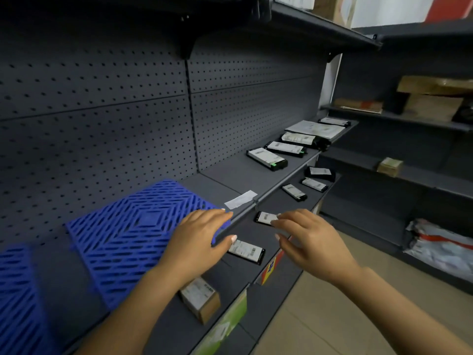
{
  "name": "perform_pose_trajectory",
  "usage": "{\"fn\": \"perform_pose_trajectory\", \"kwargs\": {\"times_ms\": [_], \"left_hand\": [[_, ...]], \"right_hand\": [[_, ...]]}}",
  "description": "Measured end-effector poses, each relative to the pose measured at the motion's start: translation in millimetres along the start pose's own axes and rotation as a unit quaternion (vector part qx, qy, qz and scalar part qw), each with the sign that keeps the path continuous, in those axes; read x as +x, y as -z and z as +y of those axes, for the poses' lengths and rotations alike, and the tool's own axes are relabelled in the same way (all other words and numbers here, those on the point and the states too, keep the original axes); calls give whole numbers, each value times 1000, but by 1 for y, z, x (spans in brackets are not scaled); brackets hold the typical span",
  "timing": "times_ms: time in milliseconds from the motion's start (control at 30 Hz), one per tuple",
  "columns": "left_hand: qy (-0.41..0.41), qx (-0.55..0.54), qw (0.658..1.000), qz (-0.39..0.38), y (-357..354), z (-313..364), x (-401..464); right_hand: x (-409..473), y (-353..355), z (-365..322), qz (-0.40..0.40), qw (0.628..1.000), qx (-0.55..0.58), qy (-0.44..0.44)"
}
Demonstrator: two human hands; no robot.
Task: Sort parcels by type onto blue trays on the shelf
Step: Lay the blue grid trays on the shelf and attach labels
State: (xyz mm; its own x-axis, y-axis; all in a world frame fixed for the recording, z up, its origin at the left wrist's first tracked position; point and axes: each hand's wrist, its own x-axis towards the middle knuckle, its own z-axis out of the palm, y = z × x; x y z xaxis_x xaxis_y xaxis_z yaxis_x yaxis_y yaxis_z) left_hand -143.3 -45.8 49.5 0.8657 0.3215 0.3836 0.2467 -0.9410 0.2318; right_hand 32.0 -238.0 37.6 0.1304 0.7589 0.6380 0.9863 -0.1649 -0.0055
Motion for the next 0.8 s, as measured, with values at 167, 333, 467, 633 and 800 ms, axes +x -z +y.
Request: {"fn": "perform_pose_trajectory", "kwargs": {"times_ms": [167, 333, 467, 633, 800], "left_hand": [[-9, -10, 1000, -23, -16, -17, 51], [-3, 12, 999, -41, -33, -35, 82], [16, 23, 998, -55, -50, -46, 99], [63, 33, 995, -63, -73, -53, 117], [119, 43, 989, -70, -94, -50, 135]], "right_hand": [[28, -29, 40, -10, 1000, -6, 4], [49, -56, 70, -15, 1000, 13, 2], [64, -79, 95, -31, 999, 29, 20], [85, -112, 129, -48, 995, 68, 50], [106, -147, 162, -68, 983, 131, 108]]}}
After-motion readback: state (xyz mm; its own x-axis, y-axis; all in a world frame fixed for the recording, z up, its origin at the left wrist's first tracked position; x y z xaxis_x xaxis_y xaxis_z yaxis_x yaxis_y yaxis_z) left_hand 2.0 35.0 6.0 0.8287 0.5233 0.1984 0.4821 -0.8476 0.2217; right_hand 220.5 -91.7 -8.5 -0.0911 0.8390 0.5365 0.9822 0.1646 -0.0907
